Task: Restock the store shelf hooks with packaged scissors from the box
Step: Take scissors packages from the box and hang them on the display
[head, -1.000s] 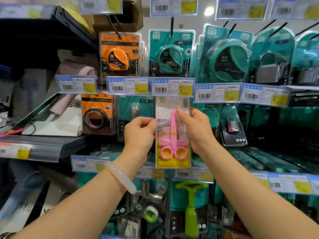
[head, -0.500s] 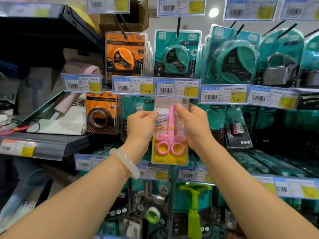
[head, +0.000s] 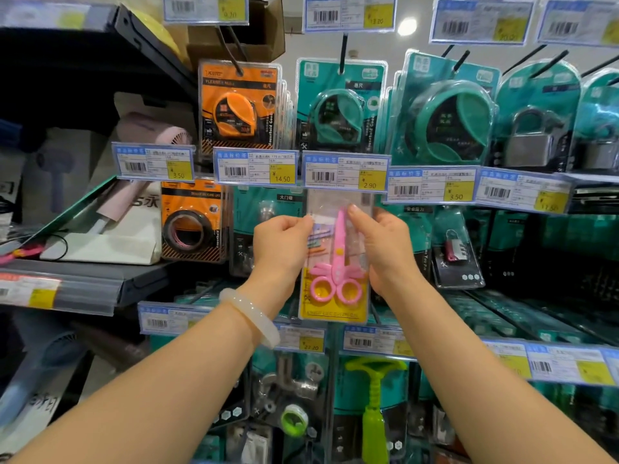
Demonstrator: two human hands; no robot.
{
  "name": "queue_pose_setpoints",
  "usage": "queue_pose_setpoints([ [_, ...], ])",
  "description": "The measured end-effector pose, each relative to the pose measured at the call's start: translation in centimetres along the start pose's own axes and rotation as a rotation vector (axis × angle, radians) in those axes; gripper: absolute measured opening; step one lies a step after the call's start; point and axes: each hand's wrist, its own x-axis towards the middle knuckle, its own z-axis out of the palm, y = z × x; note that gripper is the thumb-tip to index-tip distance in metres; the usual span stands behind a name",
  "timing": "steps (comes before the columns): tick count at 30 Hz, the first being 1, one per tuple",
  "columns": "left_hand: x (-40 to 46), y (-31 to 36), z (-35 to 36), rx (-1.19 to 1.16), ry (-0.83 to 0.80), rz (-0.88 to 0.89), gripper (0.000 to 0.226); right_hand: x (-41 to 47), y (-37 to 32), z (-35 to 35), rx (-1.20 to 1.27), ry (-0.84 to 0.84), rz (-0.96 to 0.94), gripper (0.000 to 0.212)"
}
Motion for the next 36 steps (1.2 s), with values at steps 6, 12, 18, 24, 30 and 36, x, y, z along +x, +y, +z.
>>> queue_pose_setpoints([
  [6, 0.8, -0.9, -0.1, 0.035, -0.007, -0.038, 0.024, 0.7, 0.7, 0.4, -0.072, 0.058, 0.069, 0.015],
  [12, 1.6, -1.4, 0.9, 0.266, -0.172, 0.023, 0.035, 2.9, 1.6, 0.1, -0.427, 0.182, 0.017, 0.019],
  [18, 1.2, -2.5, 1.6, 0.389, -0.308, 0.028, 0.047, 4.3, 2.3, 0.5, -0.779, 0.127, 0.154, 0.042],
  [24, -0.7, -4.3, 2.0, 0.619, -0.253, 0.173, 0.044, 3.4, 2.6, 0.5, -1.087, 0.029, 0.232, 0.036],
  [30, -7.0, -3.5, 4.5, 0.598, -0.354, 0.458, 0.06, -4.2, -1.6, -4.9, -1.189, -0.04, -0.147, 0.021],
  [36, -14.1, -2.1, 13.0, 0.661, -0.696, 0.677, 0.066, -11.3, -5.9, -17.3, -1.468, 0.129, -0.159, 0.029],
])
